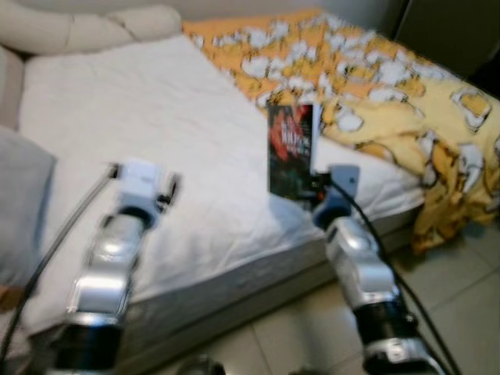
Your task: Clean up the room
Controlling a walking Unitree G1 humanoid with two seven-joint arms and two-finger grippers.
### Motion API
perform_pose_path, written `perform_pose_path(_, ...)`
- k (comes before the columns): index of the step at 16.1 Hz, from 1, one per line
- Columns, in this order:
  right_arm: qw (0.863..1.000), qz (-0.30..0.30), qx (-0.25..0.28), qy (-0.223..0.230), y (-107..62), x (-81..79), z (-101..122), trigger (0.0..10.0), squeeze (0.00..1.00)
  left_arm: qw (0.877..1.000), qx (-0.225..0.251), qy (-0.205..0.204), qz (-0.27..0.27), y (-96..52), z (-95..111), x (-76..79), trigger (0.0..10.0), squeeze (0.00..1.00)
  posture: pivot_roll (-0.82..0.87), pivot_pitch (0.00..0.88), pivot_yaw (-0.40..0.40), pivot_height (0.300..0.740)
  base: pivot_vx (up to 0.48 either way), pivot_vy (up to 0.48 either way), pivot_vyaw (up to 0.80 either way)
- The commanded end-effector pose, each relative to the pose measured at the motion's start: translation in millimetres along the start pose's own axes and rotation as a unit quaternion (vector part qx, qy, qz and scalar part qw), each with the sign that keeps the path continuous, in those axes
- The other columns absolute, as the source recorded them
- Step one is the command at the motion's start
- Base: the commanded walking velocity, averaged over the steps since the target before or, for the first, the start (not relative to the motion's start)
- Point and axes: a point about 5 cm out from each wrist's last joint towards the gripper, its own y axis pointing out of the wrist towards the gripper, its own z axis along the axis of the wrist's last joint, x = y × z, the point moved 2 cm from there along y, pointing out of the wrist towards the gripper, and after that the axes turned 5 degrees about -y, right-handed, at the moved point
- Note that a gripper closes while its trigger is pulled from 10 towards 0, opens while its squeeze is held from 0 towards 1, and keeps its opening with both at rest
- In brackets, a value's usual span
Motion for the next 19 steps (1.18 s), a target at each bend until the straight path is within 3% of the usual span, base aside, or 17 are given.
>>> perform_pose_path(1,1.000,-0.005,0.027,0.004,2.4,1.2,13,10.0,0.00,1.000,0.005,0.008,0.010,-0.5,3,-6.8,10.0,0.00,0.02,0.000,-0.023,0.740,0.000,0.341,0.00)
perform_pose_path(7,1.000,-0.002,0.026,0.004,2.8,0.6,13,10.0,0.00,1.000,0.008,0.003,0.012,-0.9,4,-6.3,10.0,0.00,0.02,0.000,-0.026,0.740,0.000,0.336,0.00)
perform_pose_path(16,1.000,0.001,0.025,-0.007,7.5,2.7,17,10.0,0.00,0.999,0.033,-0.016,0.012,2.3,14,-2.6,10.0,0.00,0.02,0.000,-0.031,0.740,0.000,0.000,0.00)
perform_pose_path(19,1.000,-0.002,0.024,-0.009,7.9,4.2,17,10.0,0.00,0.999,0.035,-0.017,0.013,2.5,15,-3.5,10.0,0.00,0.02,0.000,-0.033,0.740,0.259,0.000,0.00)
